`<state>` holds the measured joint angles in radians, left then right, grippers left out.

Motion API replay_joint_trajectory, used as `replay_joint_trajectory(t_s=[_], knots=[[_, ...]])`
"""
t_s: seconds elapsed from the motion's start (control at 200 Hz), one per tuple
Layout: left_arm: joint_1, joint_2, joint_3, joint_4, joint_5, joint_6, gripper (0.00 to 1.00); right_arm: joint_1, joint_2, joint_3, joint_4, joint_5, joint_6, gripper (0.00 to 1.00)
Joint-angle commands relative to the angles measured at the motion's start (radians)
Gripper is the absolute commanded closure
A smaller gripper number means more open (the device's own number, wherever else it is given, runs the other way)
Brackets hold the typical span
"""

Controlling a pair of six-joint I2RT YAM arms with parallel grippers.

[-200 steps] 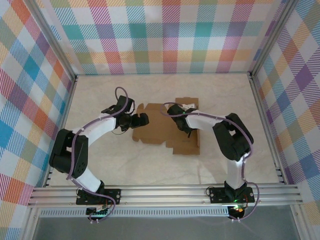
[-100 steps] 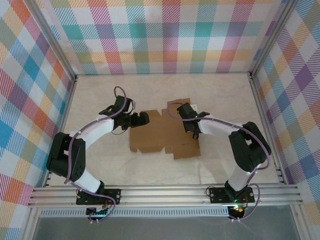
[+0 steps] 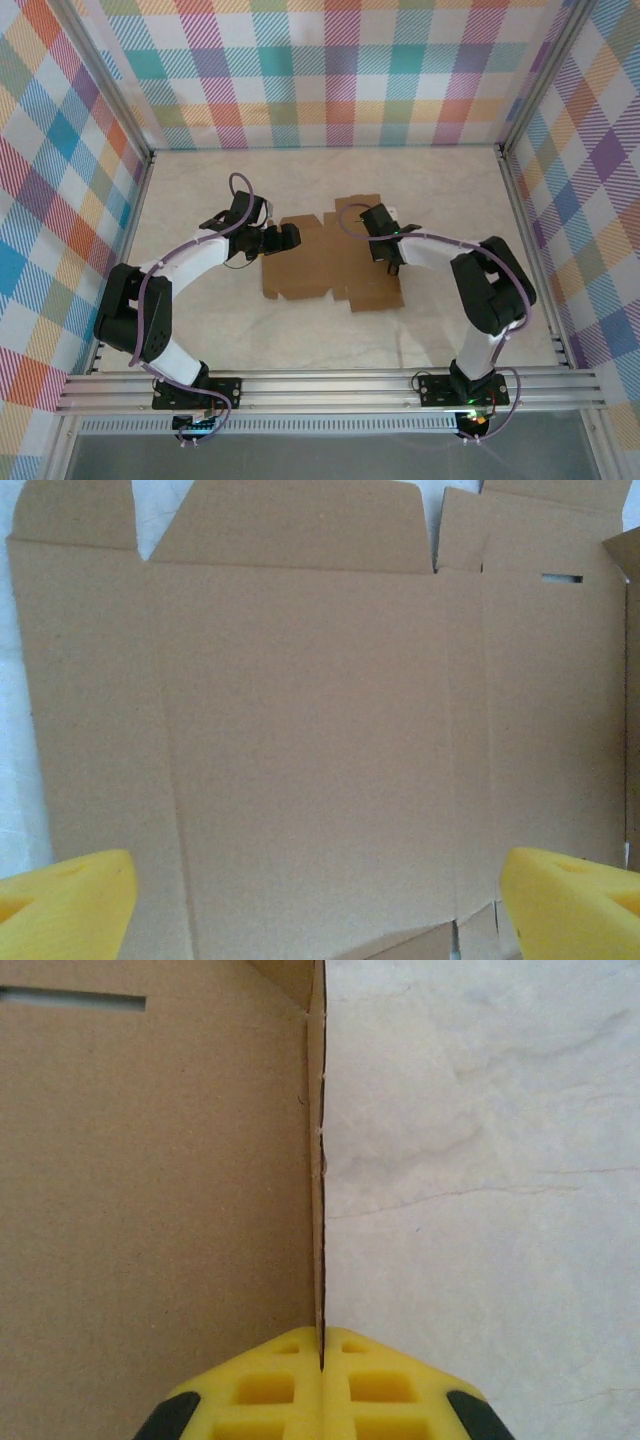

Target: Fold the paper box

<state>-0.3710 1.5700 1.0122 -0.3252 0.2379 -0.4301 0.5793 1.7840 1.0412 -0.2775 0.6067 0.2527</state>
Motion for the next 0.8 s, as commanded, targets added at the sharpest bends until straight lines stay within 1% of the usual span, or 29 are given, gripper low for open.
replay_joint_trajectory(t_s=[0.0, 0.08, 0.145, 0.21, 0.305, 0.38, 0.435, 0.48, 0.535, 0.64, 0.72, 0.795], knots=[[-0.005, -0.002, 0.021, 0.003, -0.021, 0.005, 0.06, 0.076, 0.058, 0.078, -0.059, 0.268, 0.011, 1.00], [-0.005, -0.008, 0.014, 0.002, -0.032, 0.019, 0.06, 0.122, 0.125, 0.137, -0.100, 0.368, -0.002, 1.00], [-0.005, -0.010, 0.010, 0.009, -0.038, 0.031, 0.06, 0.147, 0.176, 0.174, -0.120, 0.421, -0.013, 1.00], [-0.005, -0.004, 0.014, 0.016, -0.038, 0.044, 0.05, 0.157, 0.214, 0.217, -0.182, 0.450, 0.023, 1.00], [-0.005, 0.008, 0.035, 0.010, -0.037, 0.061, 0.05, 0.157, 0.215, 0.227, -0.218, 0.440, 0.080, 1.00], [-0.004, 0.019, 0.062, -0.008, -0.023, 0.069, 0.06, 0.143, 0.170, 0.194, -0.180, 0.336, 0.089, 1.00], [-0.005, 0.025, 0.079, -0.027, -0.013, 0.071, 0.05, 0.120, 0.126, 0.155, -0.128, 0.196, 0.088, 1.00], [-0.005, 0.026, 0.089, -0.037, -0.006, 0.069, 0.05, 0.102, 0.091, 0.125, -0.094, 0.114, 0.108, 1.00], [-0.005, 0.024, 0.098, -0.052, 0.004, 0.066, 0.05, 0.076, 0.055, 0.092, -0.044, -0.044, 0.106, 1.00], [-0.005, 0.020, 0.102, -0.057, 0.015, 0.054, 0.05, 0.039, 0.025, 0.061, 0.002, -0.221, 0.103, 1.00], [-0.005, 0.029, 0.117, -0.068, 0.024, 0.050, 0.05, 0.030, 0.025, 0.056, 0.011, -0.306, 0.083, 1.00], [-0.005, 0.042, 0.124, -0.064, 0.028, 0.048, 0.05, 0.030, 0.028, 0.062, -0.008, -0.318, 0.091, 1.00]])
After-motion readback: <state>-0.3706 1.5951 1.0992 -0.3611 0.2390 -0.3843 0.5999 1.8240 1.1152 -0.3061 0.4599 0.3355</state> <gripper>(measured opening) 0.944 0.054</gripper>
